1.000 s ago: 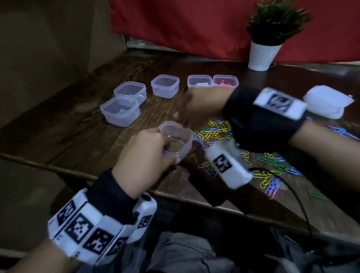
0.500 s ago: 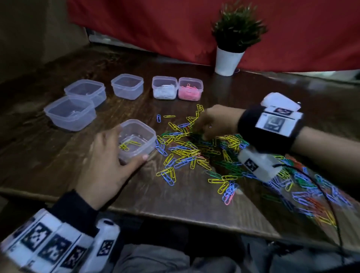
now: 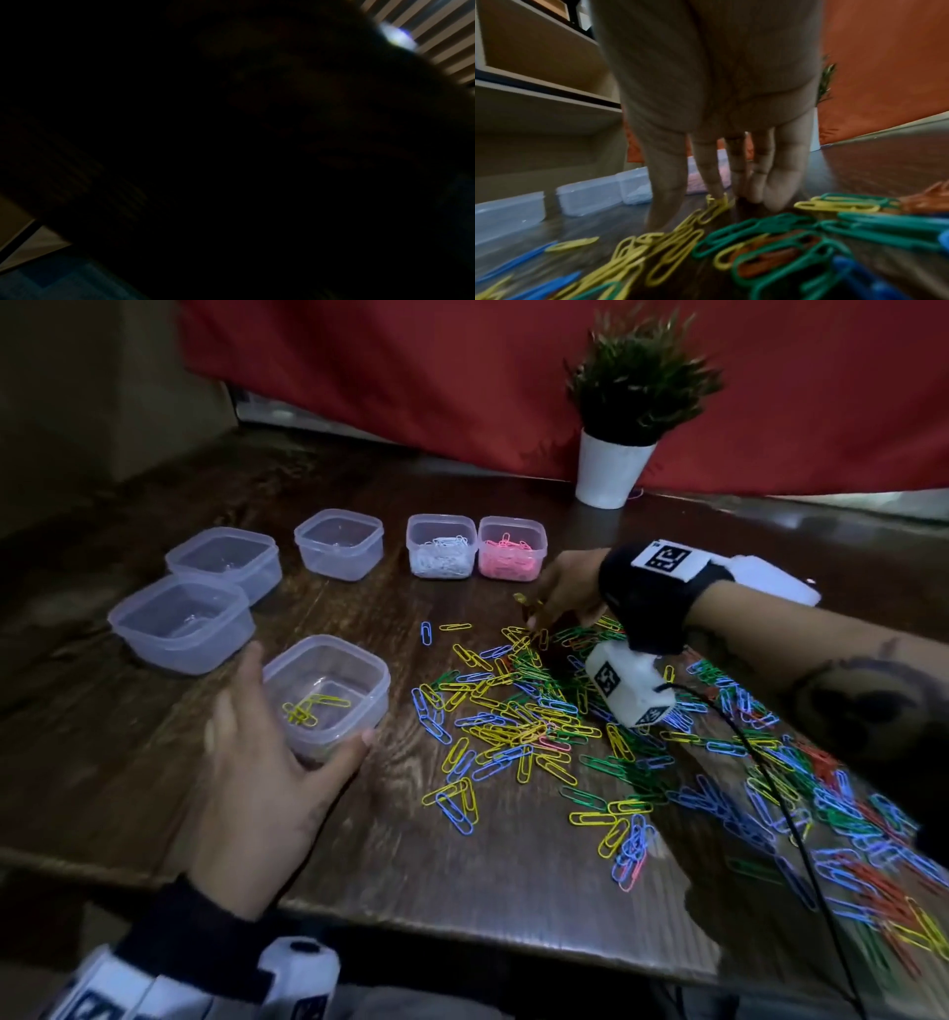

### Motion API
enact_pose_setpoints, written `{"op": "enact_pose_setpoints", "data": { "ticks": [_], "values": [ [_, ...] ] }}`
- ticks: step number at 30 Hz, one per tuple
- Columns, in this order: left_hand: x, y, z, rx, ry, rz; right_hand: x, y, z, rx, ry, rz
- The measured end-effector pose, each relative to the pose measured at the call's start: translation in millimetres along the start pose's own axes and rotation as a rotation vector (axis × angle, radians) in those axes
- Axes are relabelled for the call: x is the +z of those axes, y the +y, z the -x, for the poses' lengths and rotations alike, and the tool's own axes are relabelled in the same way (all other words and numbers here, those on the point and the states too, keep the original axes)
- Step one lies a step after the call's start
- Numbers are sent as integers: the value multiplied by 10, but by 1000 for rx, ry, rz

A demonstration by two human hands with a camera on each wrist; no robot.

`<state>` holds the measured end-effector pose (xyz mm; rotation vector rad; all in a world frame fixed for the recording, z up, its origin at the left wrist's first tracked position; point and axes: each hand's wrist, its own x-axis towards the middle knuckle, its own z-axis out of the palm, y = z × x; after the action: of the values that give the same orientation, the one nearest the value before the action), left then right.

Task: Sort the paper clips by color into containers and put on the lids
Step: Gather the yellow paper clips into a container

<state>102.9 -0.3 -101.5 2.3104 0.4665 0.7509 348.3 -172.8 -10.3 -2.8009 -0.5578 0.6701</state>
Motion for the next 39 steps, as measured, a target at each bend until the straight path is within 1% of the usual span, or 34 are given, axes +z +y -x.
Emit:
{"op": "enact_pose_setpoints", "data": {
  "ticks": [2,4,6,11,14,17,22,25,28,30,31,33,35,36,39],
  "values": [
    [-3,4,-9,0,6,8,6,-34,-7,-56,18,-29],
    [-3,-1,-7,6,5,6,-24,-31,-14,-68,53,-83],
    [0,-1,-7,6,1,8,-32,-38,11,-65,62,-80],
    [-11,7,-3,-2,-2,6,96,-211,20,-109,-35,79],
    [-4,-5,-1,3,2,21,156,-312,14,-174,-20,113],
    [-11,3,-2,-10,-8,50,207,-303,-29,-181,7,77],
    [24,-54,-16,1,-5,59,253,-294,-42,-111,5,5],
    [18,-51,-3,0,-5,86,263,-283,14,-102,16,-42],
    [10,-27,-5,1,3,94,206,-256,71,-127,75,-53],
    [15,-26,-9,-3,2,101,124,-276,142,-189,100,-200],
    [16,-26,-12,-5,4,107,95,-325,192,-250,75,-316],
    [9,-32,-11,-18,11,122,97,-479,306,-384,-31,-578],
    [5,-35,-4,-26,21,129,150,-657,406,-447,-161,-808],
    [1,-34,-3,-27,27,132,181,-743,451,-472,-214,-855],
    [-7,-31,-4,-33,26,156,290,-962,562,-553,-335,-846]
  ]
}}
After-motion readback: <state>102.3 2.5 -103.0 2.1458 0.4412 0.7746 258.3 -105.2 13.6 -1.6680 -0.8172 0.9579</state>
